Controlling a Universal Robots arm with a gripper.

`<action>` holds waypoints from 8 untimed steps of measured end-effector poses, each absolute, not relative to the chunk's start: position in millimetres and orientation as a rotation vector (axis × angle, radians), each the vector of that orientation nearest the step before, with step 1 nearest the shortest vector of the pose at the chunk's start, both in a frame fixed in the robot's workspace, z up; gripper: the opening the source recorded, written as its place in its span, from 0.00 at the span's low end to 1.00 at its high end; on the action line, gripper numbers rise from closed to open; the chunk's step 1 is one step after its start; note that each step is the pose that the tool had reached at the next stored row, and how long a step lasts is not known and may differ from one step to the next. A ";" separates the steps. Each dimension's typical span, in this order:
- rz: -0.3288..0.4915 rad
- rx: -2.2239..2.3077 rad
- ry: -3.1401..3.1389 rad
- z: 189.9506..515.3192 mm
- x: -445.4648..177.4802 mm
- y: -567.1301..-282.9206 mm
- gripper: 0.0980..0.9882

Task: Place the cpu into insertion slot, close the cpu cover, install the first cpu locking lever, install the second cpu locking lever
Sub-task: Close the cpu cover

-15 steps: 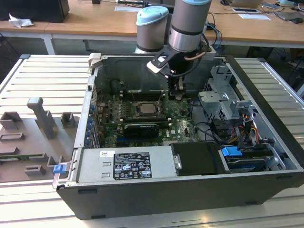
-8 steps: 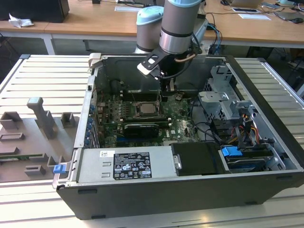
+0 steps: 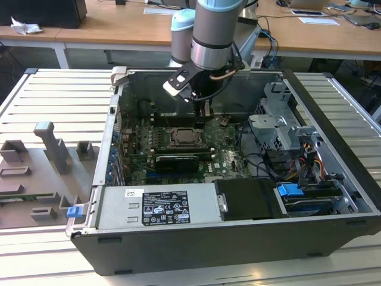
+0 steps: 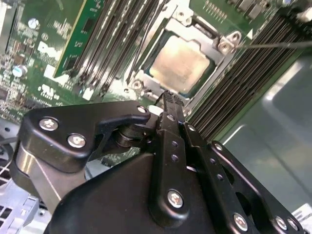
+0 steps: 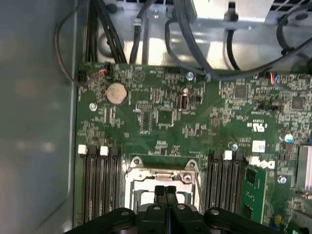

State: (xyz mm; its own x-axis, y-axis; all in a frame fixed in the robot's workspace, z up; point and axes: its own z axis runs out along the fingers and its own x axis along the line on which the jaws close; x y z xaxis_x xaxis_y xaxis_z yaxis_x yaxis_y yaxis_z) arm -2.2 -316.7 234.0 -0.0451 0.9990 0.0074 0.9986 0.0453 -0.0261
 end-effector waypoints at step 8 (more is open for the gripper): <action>0.021 -2.139 -2.270 232.9 -18.5 -316.6 0.01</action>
